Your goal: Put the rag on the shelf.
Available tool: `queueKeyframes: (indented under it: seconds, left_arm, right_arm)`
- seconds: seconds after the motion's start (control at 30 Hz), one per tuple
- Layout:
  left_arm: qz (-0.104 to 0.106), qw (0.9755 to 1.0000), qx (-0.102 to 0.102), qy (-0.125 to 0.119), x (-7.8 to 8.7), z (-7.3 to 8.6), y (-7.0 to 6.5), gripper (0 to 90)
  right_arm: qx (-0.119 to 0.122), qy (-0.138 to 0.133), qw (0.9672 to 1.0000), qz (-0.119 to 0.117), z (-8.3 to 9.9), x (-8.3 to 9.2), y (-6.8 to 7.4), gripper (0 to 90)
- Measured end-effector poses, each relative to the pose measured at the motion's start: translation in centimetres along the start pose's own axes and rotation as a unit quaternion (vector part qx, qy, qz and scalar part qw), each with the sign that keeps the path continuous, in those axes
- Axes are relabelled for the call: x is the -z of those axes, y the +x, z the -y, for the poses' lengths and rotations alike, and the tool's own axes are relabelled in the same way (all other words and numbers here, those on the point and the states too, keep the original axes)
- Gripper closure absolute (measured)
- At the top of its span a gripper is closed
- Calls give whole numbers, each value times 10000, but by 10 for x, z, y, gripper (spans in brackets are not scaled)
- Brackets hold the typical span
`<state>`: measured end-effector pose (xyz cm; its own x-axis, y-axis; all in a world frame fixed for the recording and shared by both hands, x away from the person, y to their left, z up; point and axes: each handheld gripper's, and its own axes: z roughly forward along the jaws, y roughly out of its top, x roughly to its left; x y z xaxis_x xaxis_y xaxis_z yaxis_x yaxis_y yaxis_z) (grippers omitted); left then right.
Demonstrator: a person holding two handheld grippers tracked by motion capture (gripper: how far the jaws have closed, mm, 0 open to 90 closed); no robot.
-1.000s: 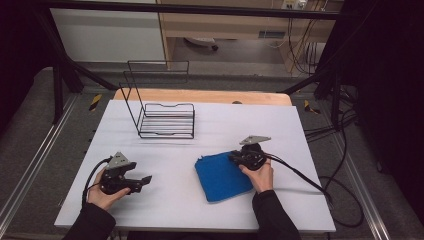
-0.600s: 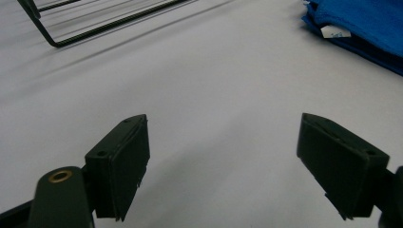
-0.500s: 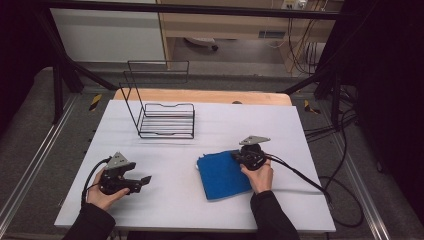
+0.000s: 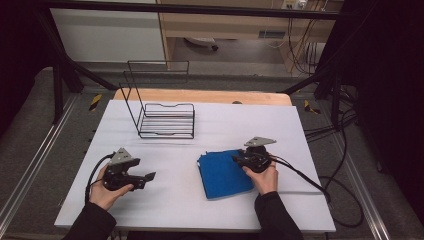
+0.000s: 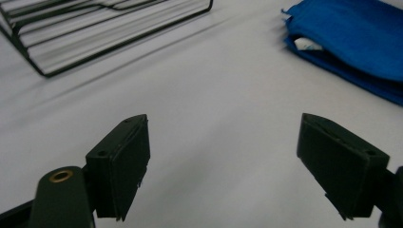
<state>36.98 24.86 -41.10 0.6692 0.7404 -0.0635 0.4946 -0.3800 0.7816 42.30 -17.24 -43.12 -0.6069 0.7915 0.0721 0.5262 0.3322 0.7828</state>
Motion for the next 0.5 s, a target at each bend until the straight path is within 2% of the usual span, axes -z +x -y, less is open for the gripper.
queueKeyframes:
  seconds: [0.03,0.07,0.1,0.17,0.2,0.23,0.33,0.37,0.4,0.43,0.47,0.5]
  left_arm:
    - [0,10000,0,0,0,0,0,189]
    - [71,9999,-95,-7,-5,-15,-8,193]
    - [94,9999,-135,12,-9,-23,-12,197]
    - [151,9997,-192,85,-20,-38,-20,207]
    - [151,9997,-192,85,-20,-38,-20,220]
    - [172,9993,-298,163,-32,-52,-28,237]
    - [241,9987,-332,290,-57,-74,-42,279]
    - [241,9987,-332,290,-57,-74,-42,303]
    - [276,9985,-328,331,-65,-79,-45,303]
    - [292,9982,-318,424,-82,-87,-52,350]
    - [292,9982,-318,424,-82,-87,-52,364]
    - [235,9973,-392,575,-97,-91,-57,373]
  right_arm:
    - [16,-72,10000,50,0,7,-1,538]
    - [-2,-107,9999,70,1,17,0,490]
    - [-23,-133,9999,73,3,23,0,440]
    - [-140,-80,9999,42,10,32,2,394]
    - [-127,-53,9999,64,16,38,3,369]
    - [-185,-7,9998,95,21,41,4,348]
    - [-258,19,9996,129,34,50,8,323]
    - [-290,46,9995,134,38,53,9,321]
    - [-290,46,9995,134,38,53,9,321]
    - [-333,123,9992,197,44,58,11,333]
    - [-351,149,9991,203,47,59,12,356]
    - [-395,191,9988,221,51,61,13,369]
